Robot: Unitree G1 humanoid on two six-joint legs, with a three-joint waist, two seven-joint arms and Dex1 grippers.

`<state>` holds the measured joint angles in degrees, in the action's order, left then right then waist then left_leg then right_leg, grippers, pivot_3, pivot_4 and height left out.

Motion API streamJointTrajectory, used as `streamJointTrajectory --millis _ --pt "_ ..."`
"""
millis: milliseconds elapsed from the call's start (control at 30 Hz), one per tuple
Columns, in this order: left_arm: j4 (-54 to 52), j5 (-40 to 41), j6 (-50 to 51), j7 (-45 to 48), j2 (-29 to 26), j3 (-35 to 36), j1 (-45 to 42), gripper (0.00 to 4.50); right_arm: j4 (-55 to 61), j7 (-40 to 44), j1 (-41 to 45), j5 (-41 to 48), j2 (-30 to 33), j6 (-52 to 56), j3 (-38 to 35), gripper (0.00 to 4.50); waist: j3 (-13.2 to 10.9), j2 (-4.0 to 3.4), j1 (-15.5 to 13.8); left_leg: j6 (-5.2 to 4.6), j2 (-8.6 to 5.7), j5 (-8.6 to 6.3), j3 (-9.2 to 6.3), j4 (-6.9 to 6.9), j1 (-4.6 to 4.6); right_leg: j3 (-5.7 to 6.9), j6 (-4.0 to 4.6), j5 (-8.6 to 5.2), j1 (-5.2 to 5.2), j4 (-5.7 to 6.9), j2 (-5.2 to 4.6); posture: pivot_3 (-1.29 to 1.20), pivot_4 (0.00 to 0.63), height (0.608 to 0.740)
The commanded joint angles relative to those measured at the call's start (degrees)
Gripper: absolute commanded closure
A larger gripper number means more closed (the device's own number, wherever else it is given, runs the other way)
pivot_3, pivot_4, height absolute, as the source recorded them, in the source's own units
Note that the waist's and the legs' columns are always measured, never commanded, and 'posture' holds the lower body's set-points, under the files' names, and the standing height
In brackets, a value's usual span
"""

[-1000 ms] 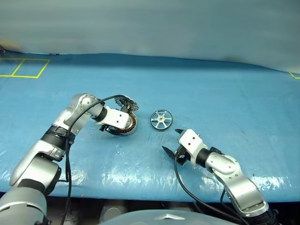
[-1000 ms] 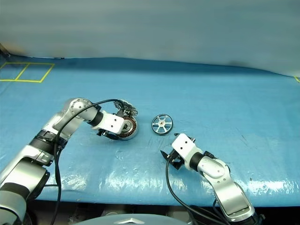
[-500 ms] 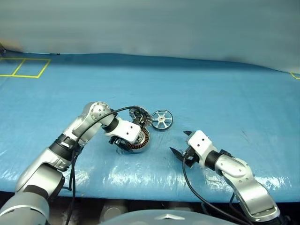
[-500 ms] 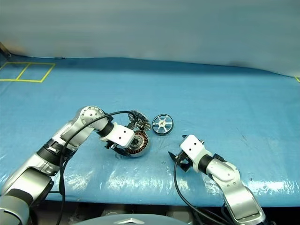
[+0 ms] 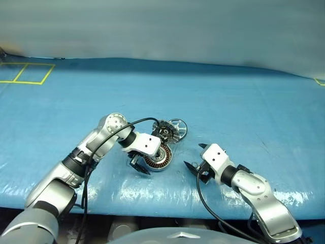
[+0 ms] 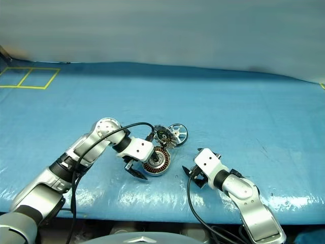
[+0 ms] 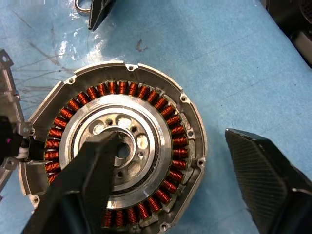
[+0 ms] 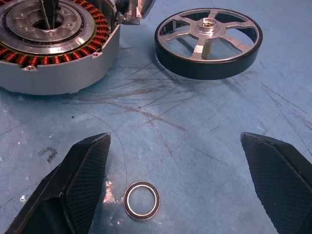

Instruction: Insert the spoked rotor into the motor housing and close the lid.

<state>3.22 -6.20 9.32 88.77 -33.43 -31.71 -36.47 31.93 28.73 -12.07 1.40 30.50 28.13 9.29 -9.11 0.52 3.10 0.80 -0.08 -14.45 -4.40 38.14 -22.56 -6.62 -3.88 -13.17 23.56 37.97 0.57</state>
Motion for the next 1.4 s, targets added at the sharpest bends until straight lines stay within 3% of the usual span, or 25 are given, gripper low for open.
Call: streamJointTrajectory --millis 33,300,467,800,967,1400 --pt "-3.1 1.0 -1.2 -0.9 -2.1 2.5 -0.7 0.74 0.6 0.0 0.7 0.0 -0.1 -0.9 -0.5 0.0 0.0 0.0 0.1 0.0 0.01 0.0 0.0 0.0 0.0 0.0 0.0 0.0 0.0 0.01 0.0 0.0 0.15 0.74" --pt "-11.5 11.8 5.2 -0.9 -5.7 10.6 1.5 0.74 0.9 0.3 0.4 0.4 0.3 -0.9 -1.1 0.0 0.0 0.04 0.2 0.0 0.0 0.0 0.0 -0.04 -0.09 0.01 0.0 0.0 0.07 -0.04 -0.03 0.0 0.15 0.74" --pt "-12.4 13.2 6.4 -6.1 -8.7 15.5 5.7 0.74 1.5 0.6 -0.2 0.9 0.3 -1.0 -1.2 0.0 0.0 0.03 0.4 0.0 0.03 0.0 0.01 -0.09 -0.02 0.01 0.02 -0.01 0.07 -0.02 -0.01 0.0 0.15 0.74" --pt "-11.6 17.9 2.0 -18.0 -6.8 25.2 19.0 0.74 0.3 0.9 0.9 0.6 0.8 -1.0 -0.9 0.0 0.0 0.05 0.3 0.0 0.11 0.0 0.03 -0.06 -0.03 0.01 0.01 0.0 0.06 -0.04 -0.08 0.0 0.15 0.74" --pt "-14.7 19.3 3.7 -19.0 -9.0 26.0 23.8 0.74 -0.6 2.3 2.6 0.4 1.7 -1.0 -0.4 0.0 -0.1 0.09 0.3 0.01 0.32 0.0 0.05 -0.08 -0.01 0.01 0.01 0.0 0.08 -0.03 -0.06 0.0 0.15 0.74" --pt "-16.8 20.3 5.6 -21.8 -11.0 26.4 25.5 0.74 -2.8 3.7 5.6 -0.3 2.3 -1.3 0.1 0.0 -0.1 0.13 0.3 0.01 0.32 0.0 0.12 -0.13 -0.01 -0.01 0.25 -0.14 0.1 -0.04 -0.04 0.0 0.15 0.74"
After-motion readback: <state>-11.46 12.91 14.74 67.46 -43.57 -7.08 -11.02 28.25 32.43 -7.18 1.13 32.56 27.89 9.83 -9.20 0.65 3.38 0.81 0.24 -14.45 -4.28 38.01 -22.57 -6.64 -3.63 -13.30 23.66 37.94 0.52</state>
